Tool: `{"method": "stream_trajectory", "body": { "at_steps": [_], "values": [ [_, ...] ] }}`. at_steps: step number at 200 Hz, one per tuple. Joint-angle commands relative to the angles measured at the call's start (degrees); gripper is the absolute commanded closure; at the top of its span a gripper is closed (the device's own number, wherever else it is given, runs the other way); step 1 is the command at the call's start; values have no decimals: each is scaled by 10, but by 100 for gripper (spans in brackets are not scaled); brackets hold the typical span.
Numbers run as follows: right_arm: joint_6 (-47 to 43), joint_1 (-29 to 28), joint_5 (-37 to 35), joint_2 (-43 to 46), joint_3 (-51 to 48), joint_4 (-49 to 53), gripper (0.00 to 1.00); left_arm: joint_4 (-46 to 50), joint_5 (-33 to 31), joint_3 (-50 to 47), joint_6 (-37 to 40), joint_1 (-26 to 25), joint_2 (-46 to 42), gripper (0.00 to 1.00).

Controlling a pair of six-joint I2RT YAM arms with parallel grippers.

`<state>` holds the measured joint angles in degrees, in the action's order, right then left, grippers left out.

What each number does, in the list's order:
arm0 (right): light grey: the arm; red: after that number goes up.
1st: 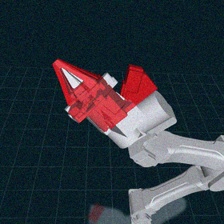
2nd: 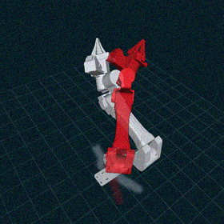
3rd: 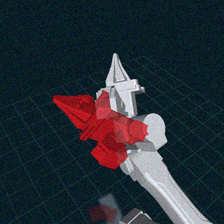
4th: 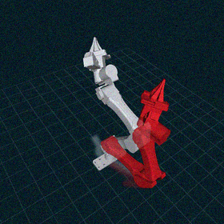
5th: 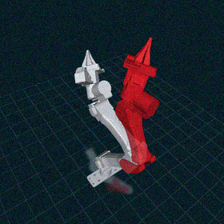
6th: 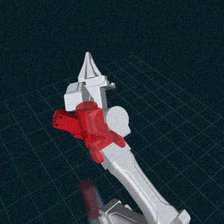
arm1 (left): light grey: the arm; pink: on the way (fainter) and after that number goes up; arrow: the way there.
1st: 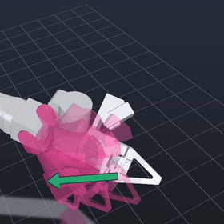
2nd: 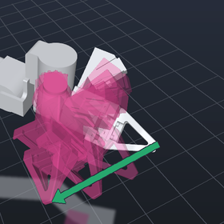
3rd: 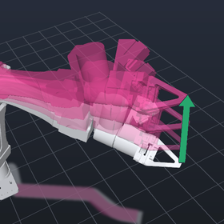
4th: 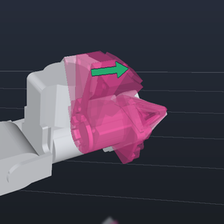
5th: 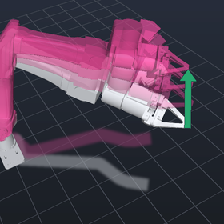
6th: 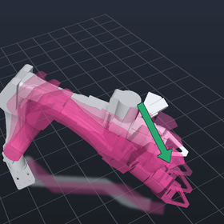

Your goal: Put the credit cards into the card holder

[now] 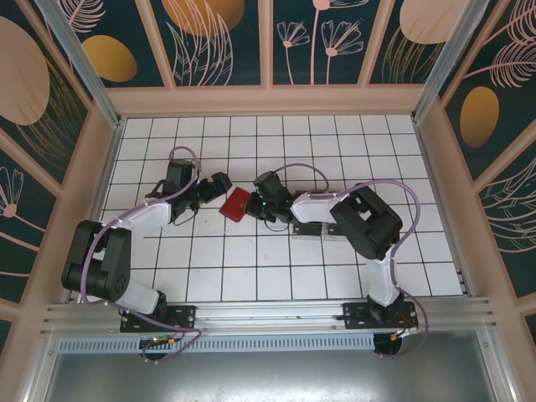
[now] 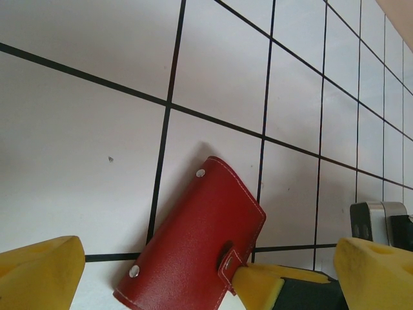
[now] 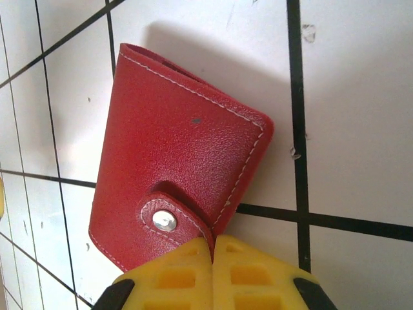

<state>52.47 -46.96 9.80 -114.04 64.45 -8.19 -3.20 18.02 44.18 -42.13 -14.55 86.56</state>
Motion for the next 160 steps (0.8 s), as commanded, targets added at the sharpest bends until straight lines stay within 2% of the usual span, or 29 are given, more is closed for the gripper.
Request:
{"method": "stream_trajectory", "body": {
  "at_steps": [1, 50, 82, 160],
  "values": [
    [-45, -2, 28, 28, -15, 16, 100, 10, 7, -3, 17, 3, -10, 2],
    [-155, -3, 64, 86, -61, 96, 100, 27, 16, -35, 26, 3, -54, 1],
    [-209, 1, 80, 108, -80, 107, 100, 13, 31, -74, 11, 0, -84, 1],
    [-200, 4, 119, 135, -72, 73, 100, -27, 46, -104, -12, -16, -85, 1]
  ]
}}
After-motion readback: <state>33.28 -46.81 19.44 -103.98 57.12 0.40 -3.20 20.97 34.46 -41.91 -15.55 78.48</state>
